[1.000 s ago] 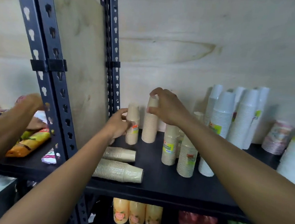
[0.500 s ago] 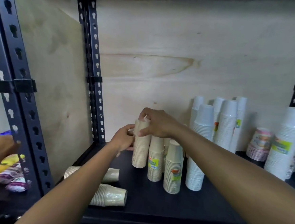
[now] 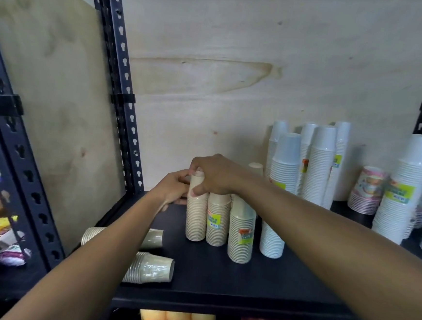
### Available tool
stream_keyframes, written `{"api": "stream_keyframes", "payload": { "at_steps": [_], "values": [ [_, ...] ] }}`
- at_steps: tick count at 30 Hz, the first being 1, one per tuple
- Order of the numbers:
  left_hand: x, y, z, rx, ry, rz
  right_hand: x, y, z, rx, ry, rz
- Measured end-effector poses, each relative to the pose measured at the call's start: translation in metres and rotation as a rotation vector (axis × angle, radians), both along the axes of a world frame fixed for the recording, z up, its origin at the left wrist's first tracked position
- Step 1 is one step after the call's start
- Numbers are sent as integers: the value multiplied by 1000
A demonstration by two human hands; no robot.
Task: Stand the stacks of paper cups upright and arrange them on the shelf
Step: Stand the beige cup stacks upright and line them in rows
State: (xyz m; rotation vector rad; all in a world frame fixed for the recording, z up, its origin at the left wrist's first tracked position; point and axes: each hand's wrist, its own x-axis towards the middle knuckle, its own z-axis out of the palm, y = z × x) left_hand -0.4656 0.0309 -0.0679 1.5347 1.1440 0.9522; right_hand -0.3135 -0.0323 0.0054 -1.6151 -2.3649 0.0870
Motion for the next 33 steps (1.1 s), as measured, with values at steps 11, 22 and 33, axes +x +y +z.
{"api": "stream_keyframes", "payload": {
  "at_steps": [11, 22, 33],
  "values": [
    [-4, -2, 0, -17, -31, -20, 0, -1, 0, -14, 24, 9],
    [-31, -32, 22, 108, 40, 144, 8, -24, 17, 110, 195, 14],
    [-82, -94, 33, 247, 377, 179, -6, -87, -3, 289, 449, 161]
  ]
}}
